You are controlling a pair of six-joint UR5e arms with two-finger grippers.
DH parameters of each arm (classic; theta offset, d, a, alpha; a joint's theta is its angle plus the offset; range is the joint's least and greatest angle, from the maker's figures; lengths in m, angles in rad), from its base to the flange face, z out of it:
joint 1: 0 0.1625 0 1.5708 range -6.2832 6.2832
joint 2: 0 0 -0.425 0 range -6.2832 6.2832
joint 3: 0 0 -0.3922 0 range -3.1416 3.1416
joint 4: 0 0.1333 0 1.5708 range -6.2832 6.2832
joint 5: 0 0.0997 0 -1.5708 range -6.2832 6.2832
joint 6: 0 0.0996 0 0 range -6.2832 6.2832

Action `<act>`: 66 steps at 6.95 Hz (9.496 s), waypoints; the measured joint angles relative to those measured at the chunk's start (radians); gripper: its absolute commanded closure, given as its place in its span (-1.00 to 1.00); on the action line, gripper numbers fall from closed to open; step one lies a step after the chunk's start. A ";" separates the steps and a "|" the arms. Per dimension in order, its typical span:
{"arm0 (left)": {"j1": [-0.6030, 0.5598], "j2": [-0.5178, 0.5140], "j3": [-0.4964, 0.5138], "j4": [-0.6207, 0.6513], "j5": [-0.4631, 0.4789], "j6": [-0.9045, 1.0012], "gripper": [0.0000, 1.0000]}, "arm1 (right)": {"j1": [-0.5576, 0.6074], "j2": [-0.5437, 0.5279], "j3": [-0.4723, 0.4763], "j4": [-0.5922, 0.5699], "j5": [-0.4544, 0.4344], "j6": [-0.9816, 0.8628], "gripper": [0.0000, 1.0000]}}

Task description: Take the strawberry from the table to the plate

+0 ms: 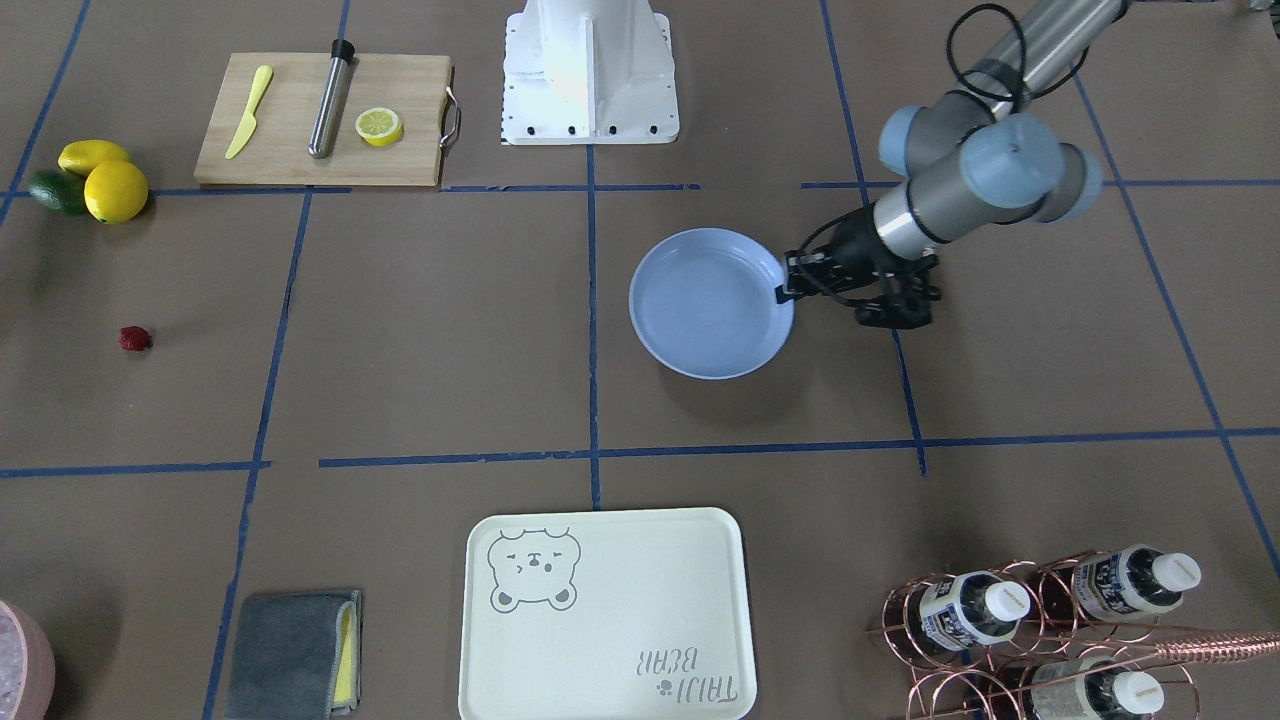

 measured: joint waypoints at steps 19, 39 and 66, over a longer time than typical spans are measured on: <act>0.067 -0.042 -0.020 -0.006 0.143 -0.042 -0.69 | -0.522 -0.007 -0.163 0.833 -0.284 0.915 -0.85; -0.068 0.085 -0.132 0.003 0.141 0.073 -0.68 | -0.974 0.565 -0.032 0.502 -0.587 1.697 1.00; -0.245 0.314 -0.211 0.010 0.142 0.490 -0.72 | -0.945 0.843 -0.242 0.280 -0.544 1.726 -1.00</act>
